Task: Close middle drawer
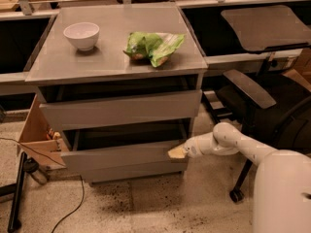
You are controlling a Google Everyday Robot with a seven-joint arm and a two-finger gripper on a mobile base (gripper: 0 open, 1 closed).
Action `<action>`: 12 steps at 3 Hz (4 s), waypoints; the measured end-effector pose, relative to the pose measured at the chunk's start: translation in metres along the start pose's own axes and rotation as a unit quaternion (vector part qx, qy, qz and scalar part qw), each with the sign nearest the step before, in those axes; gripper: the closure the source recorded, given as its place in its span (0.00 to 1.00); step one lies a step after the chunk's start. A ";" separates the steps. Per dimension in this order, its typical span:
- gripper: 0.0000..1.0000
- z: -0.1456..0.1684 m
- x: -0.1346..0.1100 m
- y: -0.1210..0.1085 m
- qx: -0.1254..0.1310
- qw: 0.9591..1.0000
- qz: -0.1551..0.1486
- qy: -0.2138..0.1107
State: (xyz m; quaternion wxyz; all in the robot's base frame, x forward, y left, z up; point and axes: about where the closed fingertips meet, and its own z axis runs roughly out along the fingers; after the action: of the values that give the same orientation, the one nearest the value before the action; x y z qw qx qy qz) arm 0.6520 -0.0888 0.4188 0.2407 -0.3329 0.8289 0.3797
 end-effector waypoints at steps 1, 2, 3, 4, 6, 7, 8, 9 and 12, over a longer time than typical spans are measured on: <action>1.00 0.010 -0.014 -0.004 0.002 1.000 -0.006 -0.004; 1.00 0.015 -0.021 -0.005 0.002 1.000 -0.010 -0.006; 1.00 0.018 -0.031 -0.010 0.007 1.000 -0.013 -0.007; 1.00 0.020 -0.052 -0.025 0.025 1.000 -0.014 0.001; 1.00 0.008 -0.041 -0.011 0.031 0.999 -0.018 0.006; 1.00 0.004 -0.033 -0.001 0.026 0.999 -0.022 0.014; 1.00 0.000 -0.012 0.018 0.006 0.999 -0.037 0.017; 1.00 0.000 -0.010 0.019 0.006 0.999 -0.036 0.017; 0.37 0.000 -0.006 0.021 0.005 0.999 -0.034 0.021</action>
Offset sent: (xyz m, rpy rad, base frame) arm 0.0303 0.0177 0.0060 -0.0018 -0.0396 -0.0021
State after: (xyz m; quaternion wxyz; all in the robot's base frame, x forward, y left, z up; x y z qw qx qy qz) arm 0.6408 -0.0762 0.4323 0.2377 -0.3678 0.8239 0.3597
